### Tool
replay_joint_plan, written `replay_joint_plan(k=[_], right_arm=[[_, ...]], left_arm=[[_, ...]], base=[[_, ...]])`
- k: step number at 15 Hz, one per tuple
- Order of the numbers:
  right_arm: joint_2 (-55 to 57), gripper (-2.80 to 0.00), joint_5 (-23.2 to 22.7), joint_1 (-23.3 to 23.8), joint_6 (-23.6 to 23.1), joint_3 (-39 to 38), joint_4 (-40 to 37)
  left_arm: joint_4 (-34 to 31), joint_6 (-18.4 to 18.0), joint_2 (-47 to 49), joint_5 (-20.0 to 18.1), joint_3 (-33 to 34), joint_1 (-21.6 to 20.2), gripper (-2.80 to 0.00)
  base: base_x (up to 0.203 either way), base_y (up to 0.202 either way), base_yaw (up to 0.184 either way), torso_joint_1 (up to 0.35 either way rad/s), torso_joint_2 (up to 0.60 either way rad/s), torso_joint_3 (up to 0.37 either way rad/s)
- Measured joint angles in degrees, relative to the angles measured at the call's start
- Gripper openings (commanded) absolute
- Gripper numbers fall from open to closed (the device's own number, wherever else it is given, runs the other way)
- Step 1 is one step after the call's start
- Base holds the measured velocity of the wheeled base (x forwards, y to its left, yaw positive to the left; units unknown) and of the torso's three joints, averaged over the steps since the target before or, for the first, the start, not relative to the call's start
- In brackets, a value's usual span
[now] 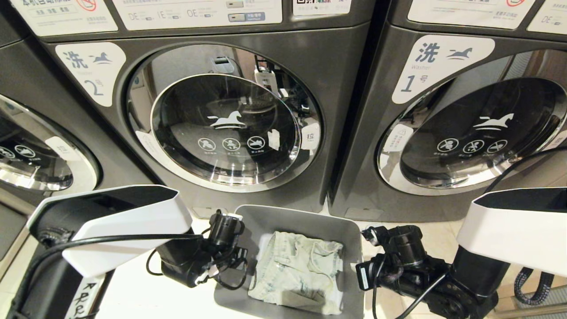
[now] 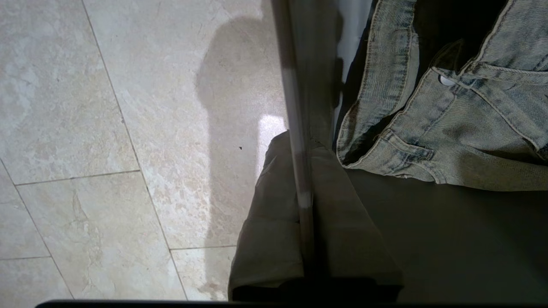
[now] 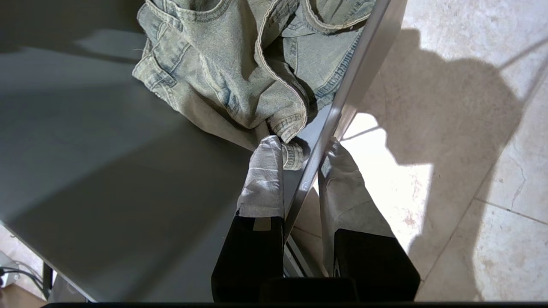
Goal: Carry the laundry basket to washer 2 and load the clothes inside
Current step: Pick up the clothes basket and put it beside the washing machine
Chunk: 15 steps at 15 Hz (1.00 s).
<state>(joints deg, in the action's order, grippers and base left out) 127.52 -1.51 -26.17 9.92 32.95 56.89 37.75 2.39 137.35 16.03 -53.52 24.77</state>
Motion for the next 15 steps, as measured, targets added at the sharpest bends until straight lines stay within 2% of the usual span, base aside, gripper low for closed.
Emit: replay_joint_plan(k=[6,15], right_arm=[[0.52,-2.80,-0.06,0.00,-0.03,0.21,-0.01],[0.96,-2.80,-0.02,0.05,-0.06,1.01,0.02]], left_arm=[[-2.29,-0.30,0.31,0.22,-1.02,-0.18,-2.80],[-2.80,-0.30,0.30,0.48,-1.24,-0.18,-2.80]], base=[[0.000,0.000,0.000,0.002,0.00,-0.029],[0.000,0.000,0.000,0.004,0.00,-0.189]])
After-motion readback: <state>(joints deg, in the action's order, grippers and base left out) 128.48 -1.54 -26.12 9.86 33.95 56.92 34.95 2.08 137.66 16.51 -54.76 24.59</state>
